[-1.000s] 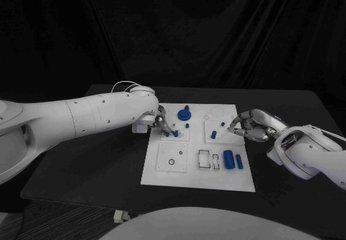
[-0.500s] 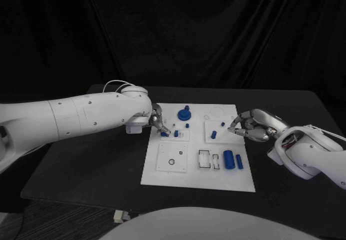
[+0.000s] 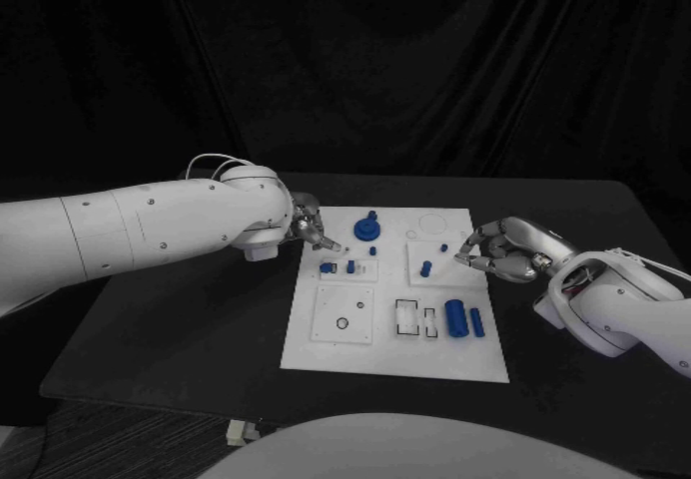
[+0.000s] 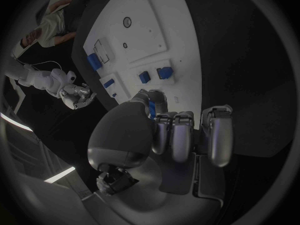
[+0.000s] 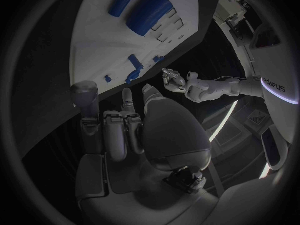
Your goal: Assemble the parts on the task board
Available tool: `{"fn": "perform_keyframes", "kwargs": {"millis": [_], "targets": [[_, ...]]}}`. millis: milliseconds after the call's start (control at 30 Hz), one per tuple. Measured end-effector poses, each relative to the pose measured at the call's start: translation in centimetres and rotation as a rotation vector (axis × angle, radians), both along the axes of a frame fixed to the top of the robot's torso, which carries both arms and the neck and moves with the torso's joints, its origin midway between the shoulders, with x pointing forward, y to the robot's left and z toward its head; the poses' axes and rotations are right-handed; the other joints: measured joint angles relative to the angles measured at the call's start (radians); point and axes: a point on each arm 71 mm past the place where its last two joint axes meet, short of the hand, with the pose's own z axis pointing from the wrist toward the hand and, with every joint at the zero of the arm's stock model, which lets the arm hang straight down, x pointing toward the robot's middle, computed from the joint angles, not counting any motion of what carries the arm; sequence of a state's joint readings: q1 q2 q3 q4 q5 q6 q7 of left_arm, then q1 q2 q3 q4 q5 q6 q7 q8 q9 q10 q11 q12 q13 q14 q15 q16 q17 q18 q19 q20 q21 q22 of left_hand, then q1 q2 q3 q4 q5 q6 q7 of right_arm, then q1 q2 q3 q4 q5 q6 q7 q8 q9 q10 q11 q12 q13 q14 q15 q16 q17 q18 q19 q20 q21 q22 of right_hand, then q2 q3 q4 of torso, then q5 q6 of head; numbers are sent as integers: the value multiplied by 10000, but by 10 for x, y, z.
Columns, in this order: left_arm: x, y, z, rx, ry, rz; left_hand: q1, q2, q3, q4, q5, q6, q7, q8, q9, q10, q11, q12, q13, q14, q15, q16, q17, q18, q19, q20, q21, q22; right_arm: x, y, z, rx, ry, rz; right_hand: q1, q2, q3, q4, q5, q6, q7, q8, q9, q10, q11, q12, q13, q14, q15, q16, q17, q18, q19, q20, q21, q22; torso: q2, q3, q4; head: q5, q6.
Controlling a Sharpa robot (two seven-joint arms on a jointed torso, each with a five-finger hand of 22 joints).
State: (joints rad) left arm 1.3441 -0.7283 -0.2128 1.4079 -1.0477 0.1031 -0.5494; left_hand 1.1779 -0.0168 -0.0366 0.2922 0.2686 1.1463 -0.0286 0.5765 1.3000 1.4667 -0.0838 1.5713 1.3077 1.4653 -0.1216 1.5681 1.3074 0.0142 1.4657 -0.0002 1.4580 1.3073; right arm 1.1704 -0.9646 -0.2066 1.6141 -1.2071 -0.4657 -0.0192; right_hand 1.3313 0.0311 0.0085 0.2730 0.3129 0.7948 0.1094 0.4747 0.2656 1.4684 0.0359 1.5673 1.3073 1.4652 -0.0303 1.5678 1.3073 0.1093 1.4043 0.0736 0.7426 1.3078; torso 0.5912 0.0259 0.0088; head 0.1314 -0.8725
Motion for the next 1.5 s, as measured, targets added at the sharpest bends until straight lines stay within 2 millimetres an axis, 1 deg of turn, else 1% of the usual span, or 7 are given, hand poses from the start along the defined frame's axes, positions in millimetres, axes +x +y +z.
{"fn": "perform_keyframes", "kwargs": {"millis": [100,167,333,467,667,867,1500], "targets": [[2,0,2,-220,-260,6,-34,34,-72,-12,-142,-128,14,-262,-91,-1,0,0,0,-2,-2,0,0,-1,0,0,0,0,0,0,0,-4,8,1,34,9,0,0,0,0,0,25,0,0,0,0,0,0,0,0,0,1,0,0,0,0,3,0,0,1,0],[4,2,3,-293,-364,34,-84,84,-121,4,-202,-476,41,-942,-327,-1,-1,-112,0,-2,-2,0,0,0,0,0,-87,0,0,0,0,-7,14,1,34,9,0,0,0,0,0,25,0,0,0,0,3,0,0,0,0,0,0,0,0,0,3,0,0,1,0],[8,10,3,-301,-478,200,-281,280,-431,12,-350,-1092,309,-1810,-819,-16,201,-544,0,3,150,0,0,164,0,0,-658,0,0,-1,0,-18,26,-11,33,8,0,0,0,0,0,25,0,0,0,0,8,0,0,0,0,0,0,0,0,-1,3,0,0,-36,0],[9,16,2,-183,-401,290,-400,399,-681,17,107,-1335,448,-2093,-1031,-20,305,-544,0,15,235,0,0,163,1,111,-699,3,0,-1,0,-20,34,-14,32,7,0,0,0,0,0,25,0,0,0,0,7,0,0,0,0,0,0,0,0,-2,6,-1,-1,-58,0],[8,18,-3,25,-103,256,-473,410,-807,3,246,-1392,504,-2154,-1087,-16,308,-544,0,13,237,0,0,162,1,182,-744,8,-1,0,0,-16,43,-6,32,7,0,0,0,0,0,25,0,0,0,0,7,0,0,0,0,-1,0,0,0,-2,11,-1,-7,-1,0],[7,18,-12,150,199,207,-730,595,-1321,7,-455,-1739,672,-2507,-1378,-2,468,-544,0,14,387,0,0,163,17,277,-846,7,-1,0,0,-13,48,2,31,7,0,0,0,0,0,24,0,0,0,0,6,0,0,0,0,0,0,0,0,-3,17,-1,-7,-18,0],[4,19,-33,71,732,78,-425,1009,-2343,-11,-579,-1741,1008,-4218,-4416,-14,810,-583,1,-16,668,0,0,160,-142,573,-1046,5,-1,-1,0,-14,64,-15,31,6,-1,1,0,0,0,24,0,0,0,0,4,0,0,0,0,0,0,0,0,-4,19,-4,-1,-12,0]]}}
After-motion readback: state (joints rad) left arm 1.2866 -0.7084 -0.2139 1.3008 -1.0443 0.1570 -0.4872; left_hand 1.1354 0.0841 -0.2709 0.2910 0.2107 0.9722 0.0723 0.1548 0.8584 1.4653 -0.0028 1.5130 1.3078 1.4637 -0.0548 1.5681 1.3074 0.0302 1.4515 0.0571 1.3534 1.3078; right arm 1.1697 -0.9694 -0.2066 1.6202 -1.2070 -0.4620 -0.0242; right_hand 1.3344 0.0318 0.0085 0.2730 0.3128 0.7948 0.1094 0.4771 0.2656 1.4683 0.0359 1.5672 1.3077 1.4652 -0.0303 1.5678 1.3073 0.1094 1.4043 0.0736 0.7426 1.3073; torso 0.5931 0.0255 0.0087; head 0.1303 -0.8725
